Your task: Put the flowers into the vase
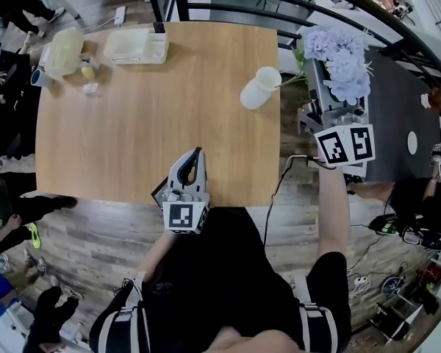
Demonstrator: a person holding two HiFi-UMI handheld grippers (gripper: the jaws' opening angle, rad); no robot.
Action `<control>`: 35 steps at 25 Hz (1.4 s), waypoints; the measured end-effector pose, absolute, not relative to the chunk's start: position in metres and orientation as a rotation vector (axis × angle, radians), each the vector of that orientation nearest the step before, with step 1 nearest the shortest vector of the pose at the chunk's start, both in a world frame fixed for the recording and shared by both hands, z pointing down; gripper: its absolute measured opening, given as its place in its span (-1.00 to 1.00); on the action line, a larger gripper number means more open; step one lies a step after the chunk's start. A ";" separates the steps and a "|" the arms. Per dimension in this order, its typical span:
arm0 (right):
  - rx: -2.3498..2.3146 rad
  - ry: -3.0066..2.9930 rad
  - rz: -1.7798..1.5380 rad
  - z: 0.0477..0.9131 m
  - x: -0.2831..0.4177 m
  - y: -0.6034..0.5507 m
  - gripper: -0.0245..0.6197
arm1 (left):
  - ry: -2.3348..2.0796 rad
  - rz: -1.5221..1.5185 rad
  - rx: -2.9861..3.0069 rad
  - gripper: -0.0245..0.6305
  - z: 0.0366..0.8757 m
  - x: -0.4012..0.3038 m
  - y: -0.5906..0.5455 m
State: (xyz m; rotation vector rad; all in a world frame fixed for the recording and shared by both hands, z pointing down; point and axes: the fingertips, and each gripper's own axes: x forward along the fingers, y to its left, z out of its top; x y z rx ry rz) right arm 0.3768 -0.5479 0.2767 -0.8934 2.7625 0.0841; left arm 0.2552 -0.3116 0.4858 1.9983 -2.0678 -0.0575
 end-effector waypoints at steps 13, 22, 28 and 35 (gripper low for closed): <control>-0.940 2.842 -0.030 0.353 0.349 -0.597 -0.27 | -2.041 -0.005 1.933 -0.83 0.506 0.241 -0.320; -0.989 2.897 -0.087 0.404 0.341 -0.606 -0.27 | -2.023 0.029 1.934 -0.83 0.513 0.237 -0.327; -1.049 2.957 -0.086 0.439 0.340 -0.607 -0.27 | -2.022 0.028 1.925 -0.83 0.515 0.236 -0.334; -1.090 2.968 -0.112 0.459 0.339 -0.609 -0.27 | -2.016 0.029 1.932 -0.83 0.513 0.236 -0.343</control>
